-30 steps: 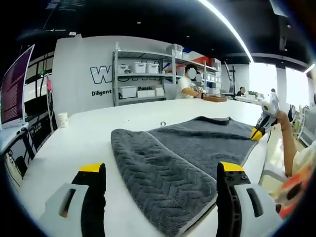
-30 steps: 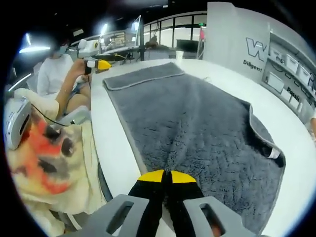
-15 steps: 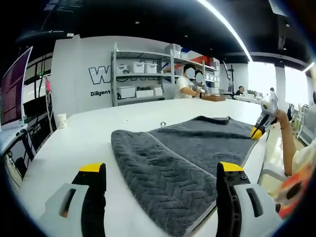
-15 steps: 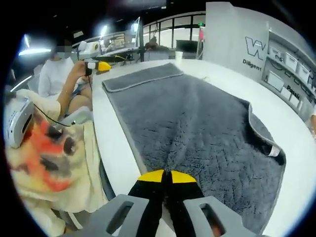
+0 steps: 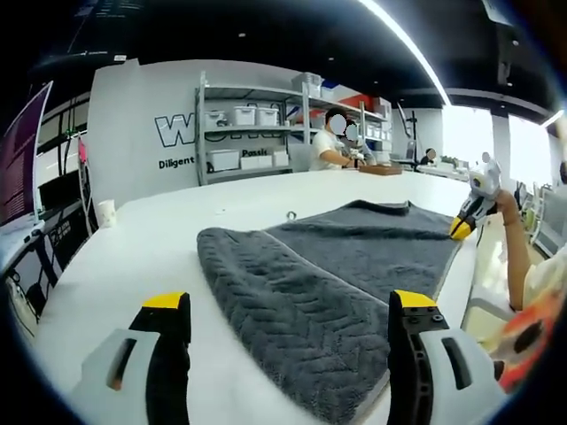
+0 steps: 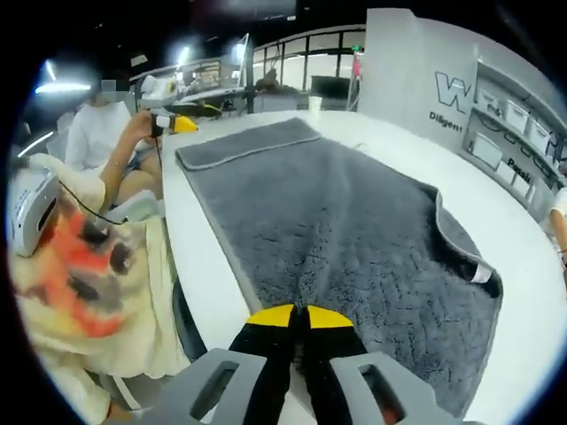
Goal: Open the folded towel by lifting each exposed corner and separating the folded layers until the towel lies flat within the target outline without major curled edges
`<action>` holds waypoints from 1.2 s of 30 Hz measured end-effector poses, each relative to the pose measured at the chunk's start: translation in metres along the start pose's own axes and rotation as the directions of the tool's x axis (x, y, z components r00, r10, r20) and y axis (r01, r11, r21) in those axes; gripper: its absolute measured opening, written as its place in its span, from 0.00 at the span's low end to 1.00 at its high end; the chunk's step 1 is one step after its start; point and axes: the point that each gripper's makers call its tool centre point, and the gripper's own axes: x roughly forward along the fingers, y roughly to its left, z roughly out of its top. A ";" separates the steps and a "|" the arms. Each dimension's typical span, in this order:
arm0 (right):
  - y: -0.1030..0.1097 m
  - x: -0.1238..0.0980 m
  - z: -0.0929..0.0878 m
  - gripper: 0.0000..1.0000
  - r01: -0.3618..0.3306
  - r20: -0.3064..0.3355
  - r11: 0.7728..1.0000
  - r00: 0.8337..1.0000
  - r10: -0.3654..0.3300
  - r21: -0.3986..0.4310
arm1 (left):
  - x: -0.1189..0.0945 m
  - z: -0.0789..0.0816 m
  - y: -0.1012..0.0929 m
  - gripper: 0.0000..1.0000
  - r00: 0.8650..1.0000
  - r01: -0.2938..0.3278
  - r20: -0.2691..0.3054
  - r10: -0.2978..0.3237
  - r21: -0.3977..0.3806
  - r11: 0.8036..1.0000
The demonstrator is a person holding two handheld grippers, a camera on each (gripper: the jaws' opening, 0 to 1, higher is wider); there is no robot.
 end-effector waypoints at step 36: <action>-0.128 -0.002 0.057 0.49 0.469 0.123 0.842 0.883 -0.453 -0.266 | -0.001 0.005 -0.016 0.91 0.999 0.047 -0.002 -0.047 0.031 0.998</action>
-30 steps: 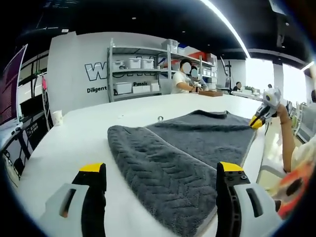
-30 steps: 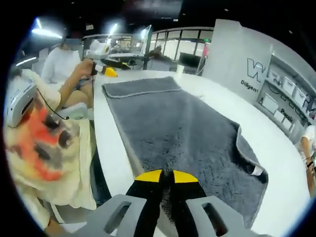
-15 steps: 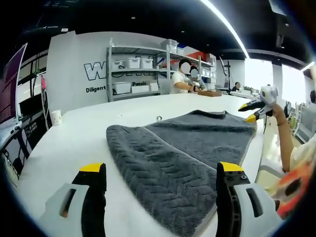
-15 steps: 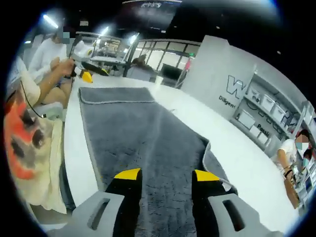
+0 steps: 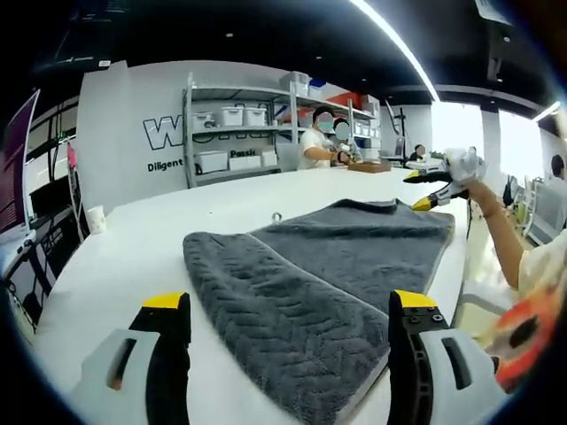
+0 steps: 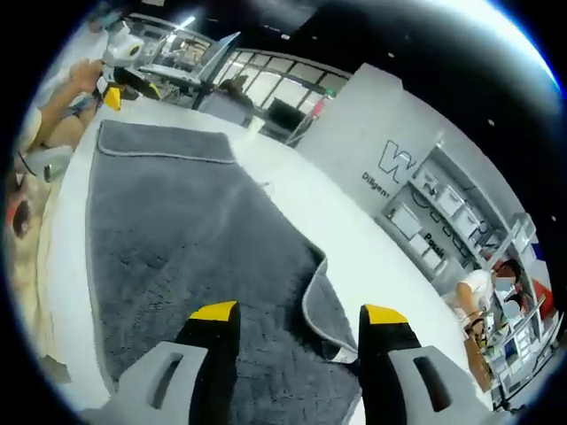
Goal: Open the folded towel by lifting each exposed corner and separating the folded layers until the towel lies flat within the target outline without major curled edges
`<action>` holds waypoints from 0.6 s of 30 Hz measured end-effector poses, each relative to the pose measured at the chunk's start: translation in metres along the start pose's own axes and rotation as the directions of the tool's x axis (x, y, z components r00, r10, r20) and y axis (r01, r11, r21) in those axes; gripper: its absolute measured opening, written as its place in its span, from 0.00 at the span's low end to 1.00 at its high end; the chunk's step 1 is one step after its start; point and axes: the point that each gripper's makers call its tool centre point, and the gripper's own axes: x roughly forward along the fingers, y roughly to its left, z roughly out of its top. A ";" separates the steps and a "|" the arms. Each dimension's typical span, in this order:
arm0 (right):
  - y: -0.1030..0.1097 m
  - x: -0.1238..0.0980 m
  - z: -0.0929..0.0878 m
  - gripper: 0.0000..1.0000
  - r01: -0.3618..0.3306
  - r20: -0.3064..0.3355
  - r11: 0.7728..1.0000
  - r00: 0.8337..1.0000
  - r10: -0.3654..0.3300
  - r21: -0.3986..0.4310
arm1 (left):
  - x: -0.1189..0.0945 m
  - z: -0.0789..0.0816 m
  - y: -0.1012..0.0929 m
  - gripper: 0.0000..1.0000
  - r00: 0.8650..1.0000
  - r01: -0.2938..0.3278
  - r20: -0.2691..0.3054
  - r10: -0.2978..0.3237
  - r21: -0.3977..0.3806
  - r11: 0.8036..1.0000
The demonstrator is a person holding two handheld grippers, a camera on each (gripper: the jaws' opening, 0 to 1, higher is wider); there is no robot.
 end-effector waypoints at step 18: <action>-0.001 0.050 -0.038 0.11 -0.093 -0.192 0.989 0.979 0.069 -0.114 | -0.005 0.001 0.007 0.91 1.000 -0.014 0.004 0.014 0.002 1.000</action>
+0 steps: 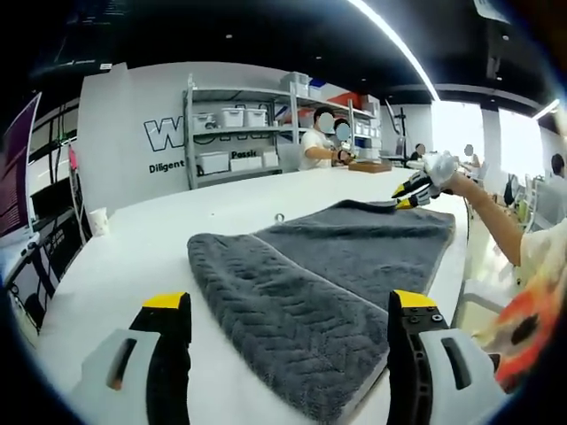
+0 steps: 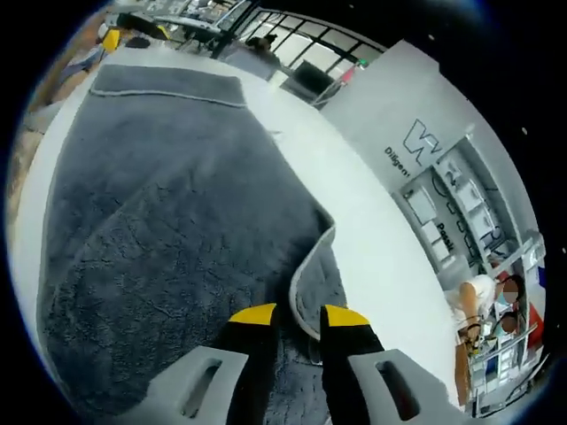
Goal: Open the folded towel by lifting each exposed corner and separating the folded layers until the towel lies flat within the target outline without major curled edges
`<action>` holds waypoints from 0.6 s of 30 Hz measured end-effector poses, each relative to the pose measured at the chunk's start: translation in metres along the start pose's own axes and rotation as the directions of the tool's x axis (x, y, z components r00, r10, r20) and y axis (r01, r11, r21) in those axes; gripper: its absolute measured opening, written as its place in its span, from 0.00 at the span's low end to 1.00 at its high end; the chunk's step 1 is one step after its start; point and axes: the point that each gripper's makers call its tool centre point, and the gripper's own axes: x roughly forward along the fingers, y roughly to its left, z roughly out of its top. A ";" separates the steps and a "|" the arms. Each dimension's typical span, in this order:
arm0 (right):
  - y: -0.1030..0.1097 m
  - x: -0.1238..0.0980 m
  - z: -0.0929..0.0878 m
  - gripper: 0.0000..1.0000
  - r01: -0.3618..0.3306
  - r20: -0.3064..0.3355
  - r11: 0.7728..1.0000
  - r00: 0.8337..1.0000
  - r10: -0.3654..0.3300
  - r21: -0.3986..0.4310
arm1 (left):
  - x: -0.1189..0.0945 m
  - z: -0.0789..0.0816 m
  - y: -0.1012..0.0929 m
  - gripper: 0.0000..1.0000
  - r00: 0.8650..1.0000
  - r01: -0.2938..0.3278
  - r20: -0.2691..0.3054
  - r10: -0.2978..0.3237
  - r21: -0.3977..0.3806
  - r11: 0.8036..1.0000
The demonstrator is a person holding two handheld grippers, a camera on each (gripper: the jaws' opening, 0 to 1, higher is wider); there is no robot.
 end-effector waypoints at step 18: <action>-0.046 0.006 0.000 0.00 0.147 -0.005 0.982 0.989 -0.148 0.118 | 0.006 -0.004 -0.007 0.88 1.000 0.013 -0.019 -0.013 0.009 1.000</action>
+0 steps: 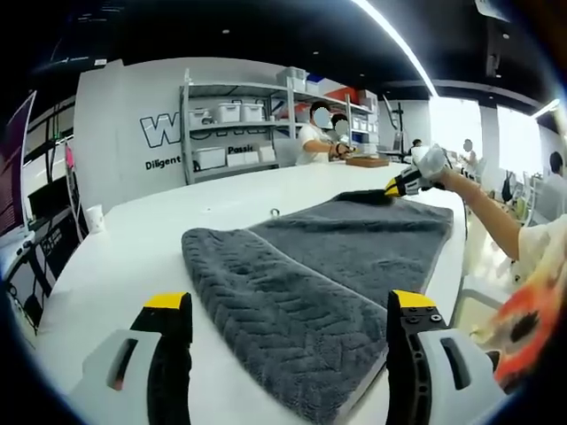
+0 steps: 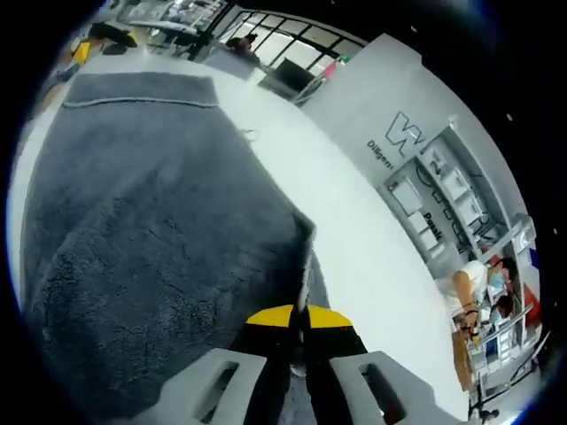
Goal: Open the folded towel by lifting each exposed corner and separating the folded layers until the towel lies flat within the target outline without major curled edges
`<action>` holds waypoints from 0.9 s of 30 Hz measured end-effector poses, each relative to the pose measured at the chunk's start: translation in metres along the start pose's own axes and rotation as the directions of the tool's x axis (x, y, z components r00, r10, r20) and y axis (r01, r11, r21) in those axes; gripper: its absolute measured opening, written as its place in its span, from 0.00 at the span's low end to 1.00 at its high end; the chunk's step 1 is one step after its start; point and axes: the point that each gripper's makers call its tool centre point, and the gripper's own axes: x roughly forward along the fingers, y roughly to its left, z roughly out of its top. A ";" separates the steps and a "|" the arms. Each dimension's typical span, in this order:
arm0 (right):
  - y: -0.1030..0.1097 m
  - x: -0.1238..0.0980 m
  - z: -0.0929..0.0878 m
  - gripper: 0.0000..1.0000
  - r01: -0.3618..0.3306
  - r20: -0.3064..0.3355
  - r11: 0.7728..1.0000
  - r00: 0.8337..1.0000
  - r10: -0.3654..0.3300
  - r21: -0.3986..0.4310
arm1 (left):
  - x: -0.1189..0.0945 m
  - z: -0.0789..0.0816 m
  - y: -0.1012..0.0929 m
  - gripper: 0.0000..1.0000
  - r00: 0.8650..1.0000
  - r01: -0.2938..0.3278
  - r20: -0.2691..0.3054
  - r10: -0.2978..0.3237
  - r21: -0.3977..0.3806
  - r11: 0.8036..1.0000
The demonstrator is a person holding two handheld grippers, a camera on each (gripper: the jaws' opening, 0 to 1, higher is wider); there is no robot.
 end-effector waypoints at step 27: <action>-0.078 0.075 -0.034 0.00 0.267 -0.244 0.952 0.943 -0.226 0.152 | 0.003 0.000 -0.012 0.89 0.999 0.038 -0.013 -0.038 0.013 0.999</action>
